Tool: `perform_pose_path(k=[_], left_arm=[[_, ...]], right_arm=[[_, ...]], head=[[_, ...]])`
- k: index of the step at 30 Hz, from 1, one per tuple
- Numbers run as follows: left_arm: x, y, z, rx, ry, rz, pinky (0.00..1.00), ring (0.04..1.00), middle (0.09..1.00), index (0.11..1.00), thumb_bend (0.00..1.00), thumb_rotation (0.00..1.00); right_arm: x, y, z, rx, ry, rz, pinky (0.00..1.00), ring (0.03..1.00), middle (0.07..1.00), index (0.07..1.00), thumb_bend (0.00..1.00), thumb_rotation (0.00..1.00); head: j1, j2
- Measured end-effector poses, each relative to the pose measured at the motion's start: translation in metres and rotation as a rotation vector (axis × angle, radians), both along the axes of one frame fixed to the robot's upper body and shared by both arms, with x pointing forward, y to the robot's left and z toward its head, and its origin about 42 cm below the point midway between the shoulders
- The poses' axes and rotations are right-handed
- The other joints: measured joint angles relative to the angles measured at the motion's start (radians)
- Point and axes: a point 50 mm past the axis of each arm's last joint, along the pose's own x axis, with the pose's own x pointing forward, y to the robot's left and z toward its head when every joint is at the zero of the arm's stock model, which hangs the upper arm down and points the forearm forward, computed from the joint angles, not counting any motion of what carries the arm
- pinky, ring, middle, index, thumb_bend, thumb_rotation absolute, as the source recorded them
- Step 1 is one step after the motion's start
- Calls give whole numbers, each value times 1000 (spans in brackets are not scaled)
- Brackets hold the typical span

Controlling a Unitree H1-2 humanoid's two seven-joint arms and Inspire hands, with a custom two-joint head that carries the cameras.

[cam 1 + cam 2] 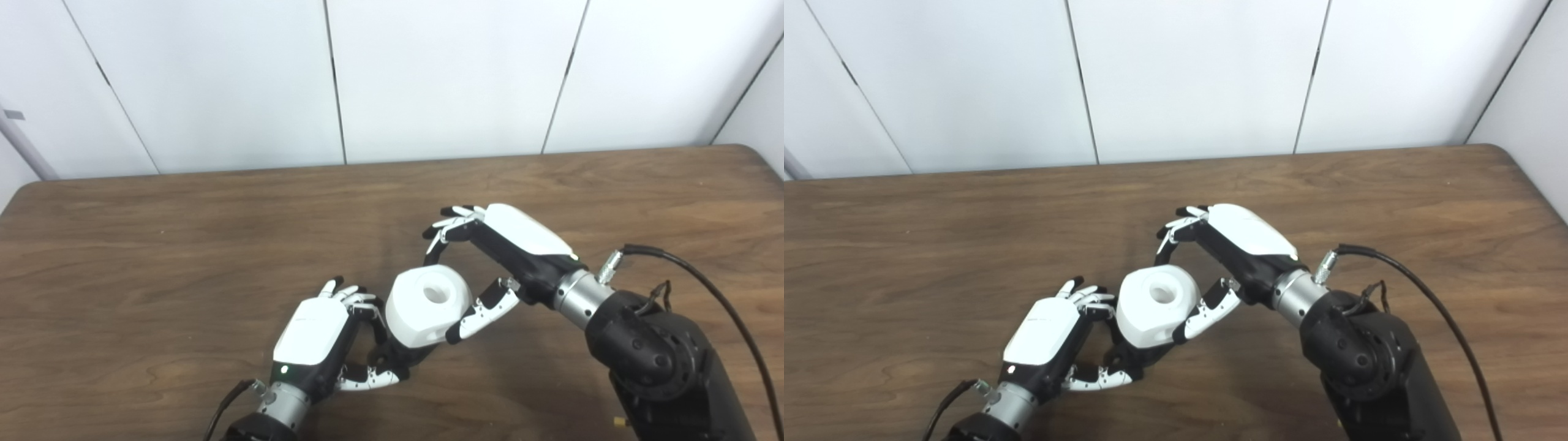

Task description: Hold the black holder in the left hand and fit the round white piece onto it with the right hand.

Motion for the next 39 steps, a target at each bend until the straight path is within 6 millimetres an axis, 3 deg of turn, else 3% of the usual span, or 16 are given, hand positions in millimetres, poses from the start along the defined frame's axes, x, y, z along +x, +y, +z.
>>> perform_pose_path(k=[14, 39], left_arm=[[1, -2, 0, -3, 0, -2, 995, 880, 780, 487, 520, 47], [1, -2, 0, -2, 0, -3, 982, 877, 778, 487, 520, 47]], right_arm=[[1, 11, -6, 7, 10, 21, 1000, 955, 818, 480, 526, 140], [2, 12, -8, -8, 9, 15, 1000, 958, 822, 480, 526, 140]], head=[[8, 0], [-11, 9]])
